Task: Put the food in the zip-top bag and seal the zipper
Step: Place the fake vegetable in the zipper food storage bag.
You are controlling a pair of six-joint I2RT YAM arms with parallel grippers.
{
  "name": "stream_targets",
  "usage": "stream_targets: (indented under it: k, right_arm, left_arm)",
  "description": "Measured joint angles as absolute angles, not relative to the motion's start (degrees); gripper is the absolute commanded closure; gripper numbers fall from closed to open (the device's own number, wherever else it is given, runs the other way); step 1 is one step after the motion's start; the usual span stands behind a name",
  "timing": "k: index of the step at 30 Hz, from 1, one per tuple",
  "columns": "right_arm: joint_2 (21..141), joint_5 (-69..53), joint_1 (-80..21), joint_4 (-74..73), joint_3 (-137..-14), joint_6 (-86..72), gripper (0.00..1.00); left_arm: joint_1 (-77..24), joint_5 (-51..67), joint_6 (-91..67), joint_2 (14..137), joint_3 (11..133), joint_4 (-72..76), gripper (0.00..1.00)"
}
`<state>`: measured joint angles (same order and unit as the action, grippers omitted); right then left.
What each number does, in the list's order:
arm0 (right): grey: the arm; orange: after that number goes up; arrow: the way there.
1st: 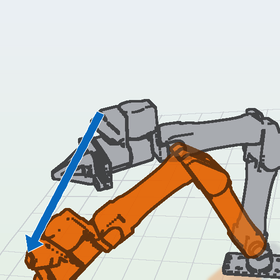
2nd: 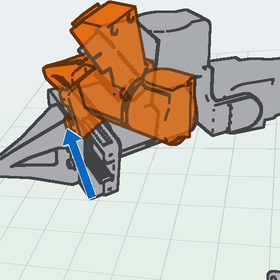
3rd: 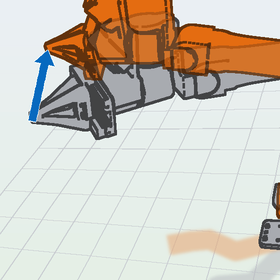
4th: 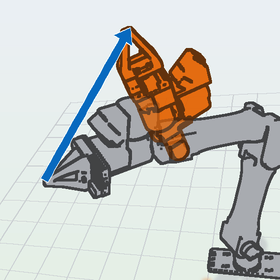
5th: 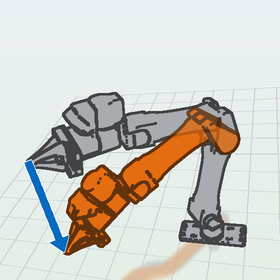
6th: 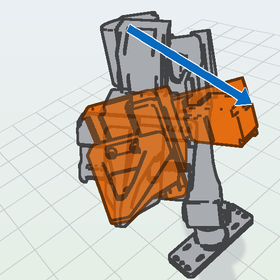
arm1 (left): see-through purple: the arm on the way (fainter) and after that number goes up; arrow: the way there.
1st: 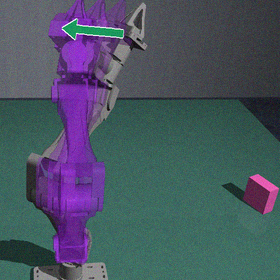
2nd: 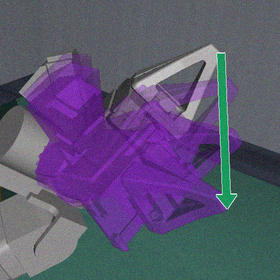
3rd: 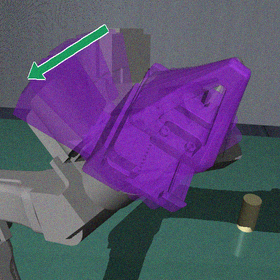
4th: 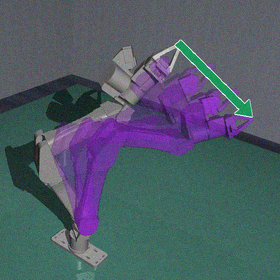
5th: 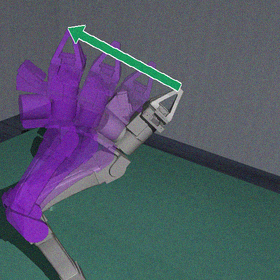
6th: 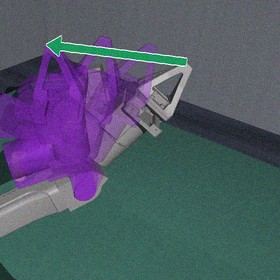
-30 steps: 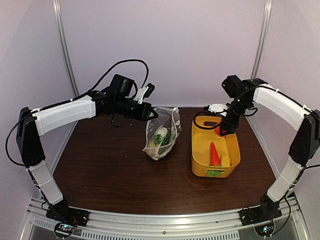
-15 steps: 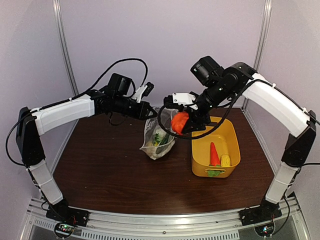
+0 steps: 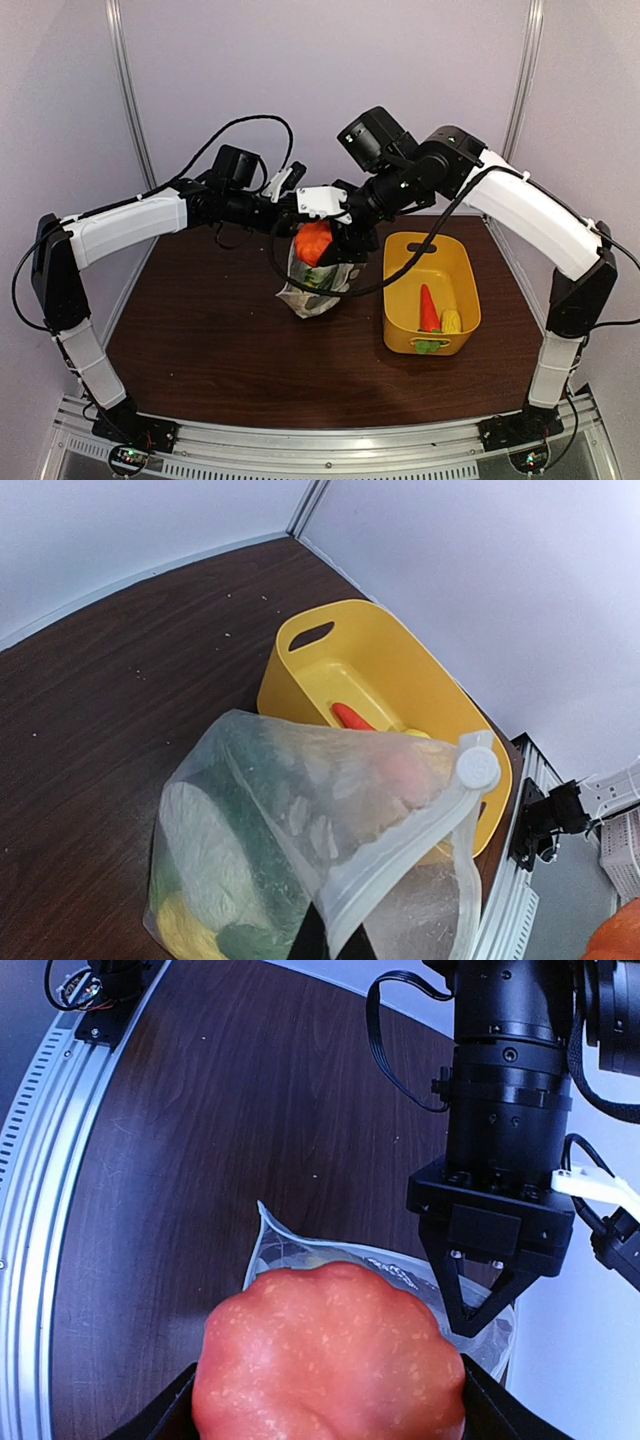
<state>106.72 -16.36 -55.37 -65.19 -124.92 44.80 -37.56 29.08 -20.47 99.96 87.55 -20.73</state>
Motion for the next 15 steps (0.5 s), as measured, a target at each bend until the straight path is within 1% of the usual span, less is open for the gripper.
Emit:
stream_targets:
  k: [5, 10, 15]
  right_arm:
    - [106.9, -11.4, -56.8, -60.9, -120.5, 46.0, 0.28]
    - [108.0, -6.8, -56.9, -58.0, -119.9, 47.4, 0.27]
    - [108.1, -3.7, -56.9, -55.1, -116.1, 48.2, 0.22]
  left_arm:
    - [-37.1, 30.1, -21.0, 100.0, 87.5, -20.6, 1.00]
    - [-36.8, 31.1, -21.4, 100.0, 87.5, -20.6, 1.00]
    - [-36.7, 31.7, -21.6, 100.0, 87.5, -20.6, 1.00]
